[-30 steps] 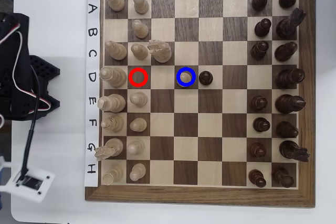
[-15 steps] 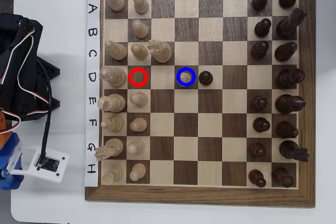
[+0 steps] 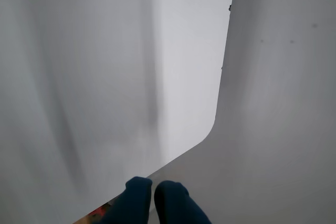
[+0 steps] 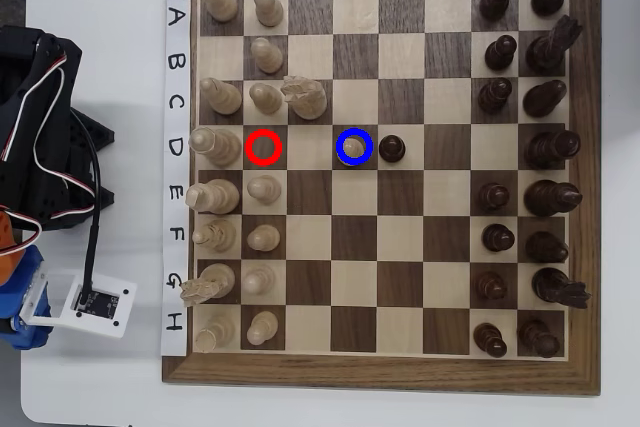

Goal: Move the piece to destination

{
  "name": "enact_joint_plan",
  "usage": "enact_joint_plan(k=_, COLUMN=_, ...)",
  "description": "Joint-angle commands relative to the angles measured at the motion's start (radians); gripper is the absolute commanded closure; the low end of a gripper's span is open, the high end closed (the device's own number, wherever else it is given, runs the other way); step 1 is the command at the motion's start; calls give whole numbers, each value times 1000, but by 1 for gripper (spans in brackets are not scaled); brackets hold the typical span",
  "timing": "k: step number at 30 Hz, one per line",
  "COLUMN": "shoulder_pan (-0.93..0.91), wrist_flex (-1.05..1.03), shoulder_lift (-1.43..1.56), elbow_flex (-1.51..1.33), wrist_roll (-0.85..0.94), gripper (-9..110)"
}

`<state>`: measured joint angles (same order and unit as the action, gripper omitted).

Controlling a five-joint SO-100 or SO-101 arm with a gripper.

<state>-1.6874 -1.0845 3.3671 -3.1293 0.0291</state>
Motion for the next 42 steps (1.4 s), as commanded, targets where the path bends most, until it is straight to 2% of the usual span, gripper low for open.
enact_joint_plan(k=1, shoulder_pan=20, wrist_flex=-6, shoulder_lift=60, elbow_flex=5, wrist_roll=17, gripper=101)
enact_joint_plan(k=42, shoulder_pan=40, wrist_flex=3, shoulder_lift=60, elbow_flex=2, wrist_roll=35, gripper=101)
